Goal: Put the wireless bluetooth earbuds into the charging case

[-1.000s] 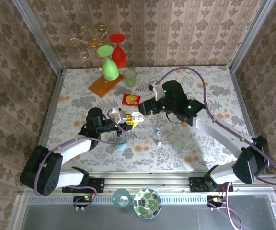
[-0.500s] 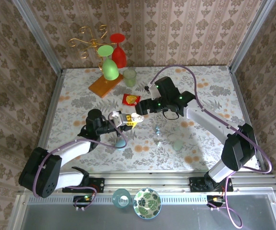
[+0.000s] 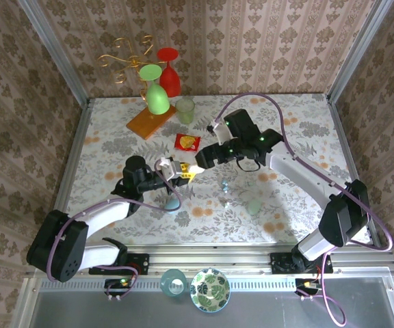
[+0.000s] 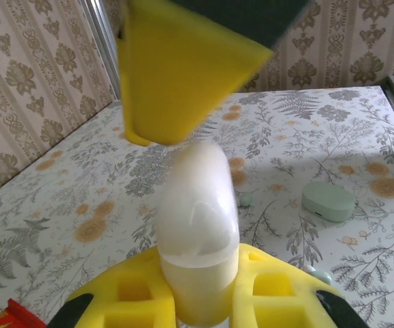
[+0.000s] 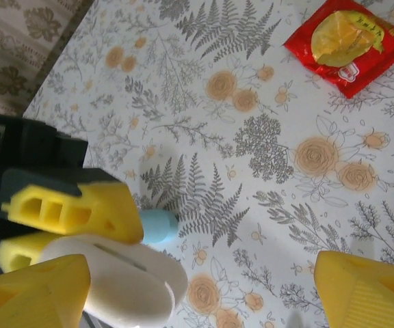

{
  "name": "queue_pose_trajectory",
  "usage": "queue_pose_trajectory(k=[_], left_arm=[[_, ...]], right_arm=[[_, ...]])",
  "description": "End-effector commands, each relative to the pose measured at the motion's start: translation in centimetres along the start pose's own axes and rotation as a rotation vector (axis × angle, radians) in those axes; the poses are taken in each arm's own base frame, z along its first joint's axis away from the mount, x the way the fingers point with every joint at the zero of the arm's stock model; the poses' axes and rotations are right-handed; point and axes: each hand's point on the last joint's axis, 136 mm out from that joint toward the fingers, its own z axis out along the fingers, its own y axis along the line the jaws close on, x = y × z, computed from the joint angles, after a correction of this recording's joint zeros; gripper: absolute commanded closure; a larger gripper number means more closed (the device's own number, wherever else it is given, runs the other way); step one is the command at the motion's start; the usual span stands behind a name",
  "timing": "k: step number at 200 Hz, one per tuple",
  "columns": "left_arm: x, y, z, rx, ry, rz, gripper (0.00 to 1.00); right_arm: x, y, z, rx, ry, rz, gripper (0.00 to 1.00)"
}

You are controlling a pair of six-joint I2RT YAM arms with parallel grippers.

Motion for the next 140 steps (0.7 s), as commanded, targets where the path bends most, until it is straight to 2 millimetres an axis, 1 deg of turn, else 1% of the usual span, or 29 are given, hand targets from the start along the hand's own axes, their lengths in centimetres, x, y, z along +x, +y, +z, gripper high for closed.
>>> queue_pose_trajectory(k=[1, 15, 30, 34, 38, 44, 46, 50, 72, 88, 102, 127, 140], left_arm=[[-2.1, 0.9, 0.0, -0.026, -0.056, 0.022, 1.00], [-2.2, 1.0, 0.1, -0.022, -0.059, 0.002, 1.00], [-2.5, 0.6, 0.1, 0.006, -0.069, -0.033, 1.00], [-2.5, 0.5, 0.1, 0.016, -0.071, -0.042, 1.00], [-2.6, 0.3, 0.1, 0.031, -0.075, -0.051, 1.00], [-2.6, -0.1, 0.1, 0.056, -0.077, -0.065, 1.00], [-2.6, -0.2, 0.1, 0.064, -0.077, -0.070, 1.00], [-2.8, -0.4, 0.1, 0.077, -0.080, -0.076, 1.00], [-3.0, -1.4, 0.1, 0.147, -0.092, -0.114, 1.00], [-3.2, -2.0, 0.0, 0.180, -0.099, -0.131, 1.00], [-3.5, -2.3, 0.0, 0.199, -0.104, -0.139, 1.00], [-3.9, -2.6, -0.1, 0.216, -0.111, -0.142, 1.00], [-4.0, -2.7, -0.2, 0.221, -0.112, -0.146, 1.00]], right_arm=[[1.3, 0.9, -1.3, -0.021, 0.050, -0.045, 0.13], [0.9, 1.3, -1.9, -0.029, 0.008, -0.078, 0.13], [0.2, 2.4, -3.0, -0.072, -0.072, -0.135, 0.13], [0.3, 2.7, -3.3, -0.088, -0.079, -0.151, 0.13], [-0.2, 3.2, -3.6, -0.107, -0.114, -0.182, 0.13], [-0.1, 3.5, -3.4, -0.129, -0.127, -0.214, 0.13], [-0.3, 4.0, -4.1, -0.139, -0.150, -0.232, 0.13], [-0.4, 4.4, -4.5, -0.152, -0.174, -0.264, 0.13], [0.2, 5.7, -5.0, -0.221, -0.245, -0.422, 0.14], [0.7, 6.2, -5.1, -0.256, -0.283, -0.549, 0.17], [1.2, 6.4, -4.8, -0.270, -0.288, -0.624, 0.21], [1.8, 6.3, -4.0, -0.295, -0.239, -0.671, 0.26], [2.0, 6.1, -3.5, -0.299, -0.213, -0.671, 0.31]])
